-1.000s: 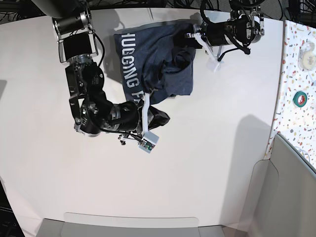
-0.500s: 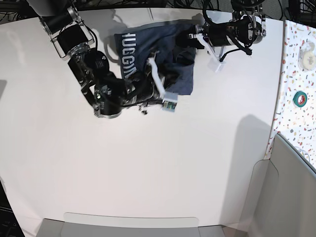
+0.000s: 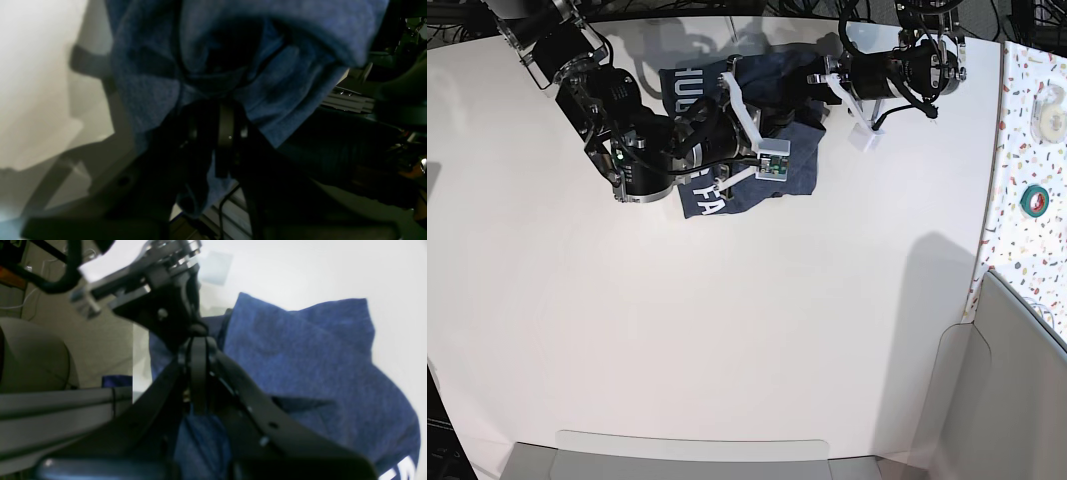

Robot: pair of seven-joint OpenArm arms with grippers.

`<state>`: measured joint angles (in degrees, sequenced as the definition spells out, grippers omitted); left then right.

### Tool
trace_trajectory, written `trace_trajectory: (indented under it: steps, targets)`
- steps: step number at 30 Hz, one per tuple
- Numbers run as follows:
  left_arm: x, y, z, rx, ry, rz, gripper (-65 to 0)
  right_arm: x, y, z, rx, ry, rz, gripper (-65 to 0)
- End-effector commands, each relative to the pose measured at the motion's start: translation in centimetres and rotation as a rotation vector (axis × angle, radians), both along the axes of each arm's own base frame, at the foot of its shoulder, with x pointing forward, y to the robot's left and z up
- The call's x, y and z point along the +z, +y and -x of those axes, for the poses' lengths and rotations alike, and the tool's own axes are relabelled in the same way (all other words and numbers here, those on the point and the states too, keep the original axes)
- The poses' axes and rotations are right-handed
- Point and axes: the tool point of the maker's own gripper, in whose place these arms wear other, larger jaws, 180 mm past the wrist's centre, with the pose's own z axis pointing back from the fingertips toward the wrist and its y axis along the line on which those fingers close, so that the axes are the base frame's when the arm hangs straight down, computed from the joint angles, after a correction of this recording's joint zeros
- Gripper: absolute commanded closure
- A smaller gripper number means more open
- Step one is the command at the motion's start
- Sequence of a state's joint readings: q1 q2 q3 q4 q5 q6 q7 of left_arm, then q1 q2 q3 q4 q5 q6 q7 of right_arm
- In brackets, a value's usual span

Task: Layout the t-shirt on the table in an organized manner, then fold the t-shirt properly
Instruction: 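Push the folded fabric flat with the right gripper toward the left gripper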

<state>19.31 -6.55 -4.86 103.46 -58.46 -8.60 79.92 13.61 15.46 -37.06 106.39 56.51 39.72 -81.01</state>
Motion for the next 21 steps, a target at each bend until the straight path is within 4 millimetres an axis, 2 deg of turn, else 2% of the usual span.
trace_trajectory:
  steps: [1, 7, 12, 16, 21]
  targets:
    - [0.4, 0.2, -0.5, -0.005, -0.021, -0.006, -5.8, 0.9, 0.2, -0.4, 0.004, -0.024, -0.030, 0.0]
    - [-0.1, 0.3, -0.3, -0.001, -0.003, -0.003, -5.8, -0.1, -1.0, -1.4, -0.009, -0.046, 0.034, 0.0]
    - [-0.2, 0.3, -0.3, -0.001, 0.001, -0.002, -5.8, -3.5, -1.8, -3.3, 0.001, -0.091, 0.208, 0.0]
    - [-0.2, 0.1, -0.2, -0.005, 0.002, 0.000, -5.8, -5.2, -0.5, -4.4, 0.018, -0.123, 0.290, 0.0]
    - [-0.2, 0.3, -0.3, -0.002, 0.001, -0.003, -5.8, -5.7, 2.9, -5.5, 0.039, -0.171, 0.329, 0.0]
